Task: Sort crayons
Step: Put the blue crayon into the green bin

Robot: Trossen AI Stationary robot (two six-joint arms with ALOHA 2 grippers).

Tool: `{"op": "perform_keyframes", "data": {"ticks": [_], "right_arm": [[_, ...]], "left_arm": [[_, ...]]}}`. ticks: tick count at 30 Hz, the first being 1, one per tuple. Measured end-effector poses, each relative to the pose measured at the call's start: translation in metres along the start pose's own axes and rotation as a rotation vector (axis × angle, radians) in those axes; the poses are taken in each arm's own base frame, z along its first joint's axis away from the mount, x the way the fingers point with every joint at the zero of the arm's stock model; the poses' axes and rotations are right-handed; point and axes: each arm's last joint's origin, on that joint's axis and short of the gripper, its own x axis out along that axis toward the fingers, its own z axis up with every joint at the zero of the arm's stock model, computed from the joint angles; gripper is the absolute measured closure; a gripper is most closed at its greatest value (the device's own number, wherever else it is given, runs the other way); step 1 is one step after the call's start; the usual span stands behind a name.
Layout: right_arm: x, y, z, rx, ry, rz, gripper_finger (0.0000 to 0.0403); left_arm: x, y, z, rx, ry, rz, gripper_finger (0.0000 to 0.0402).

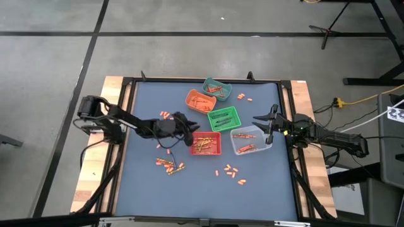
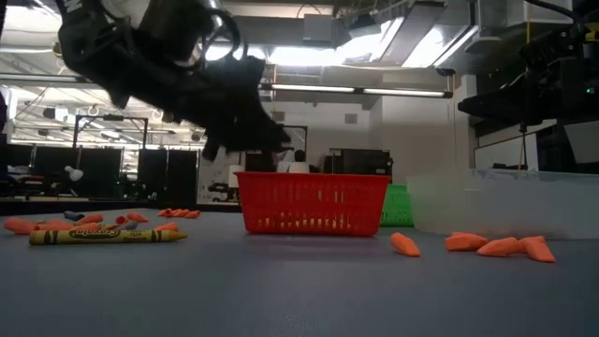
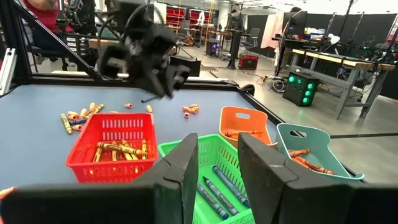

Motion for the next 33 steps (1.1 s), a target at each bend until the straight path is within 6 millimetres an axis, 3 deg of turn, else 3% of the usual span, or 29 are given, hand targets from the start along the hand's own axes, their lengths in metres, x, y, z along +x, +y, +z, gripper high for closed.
{"op": "perform_keyframes", "data": {"ticks": [8, 17, 22, 27, 33], "right_arm": [[0.0, 0.0, 0.0, 0.0, 0.0, 0.0, 0.029], [0.0, 0.0, 0.0, 0.0, 0.0, 0.0, 0.029], [0.0, 0.0, 0.0, 0.0, 0.0, 0.0, 0.029], [0.0, 0.0, 0.0, 0.0, 0.0, 0.0, 0.029], [0.0, 0.0, 0.0, 0.0, 0.0, 0.0, 0.029]], "left_arm": [[-0.032, 0.025, 0.052, -0.057, -0.029, 0.108, 0.0301], [-0.096, 0.053, 0.086, -0.472, 0.125, 0.25, 0.0301], [-0.121, 0.054, 0.09, -0.788, 0.38, 0.275, 0.0301], [-0.129, 0.048, 0.076, -1.061, 0.666, 0.313, 0.0301], [-0.139, 0.046, 0.054, -1.198, 0.87, 0.589, 0.0301]]}}
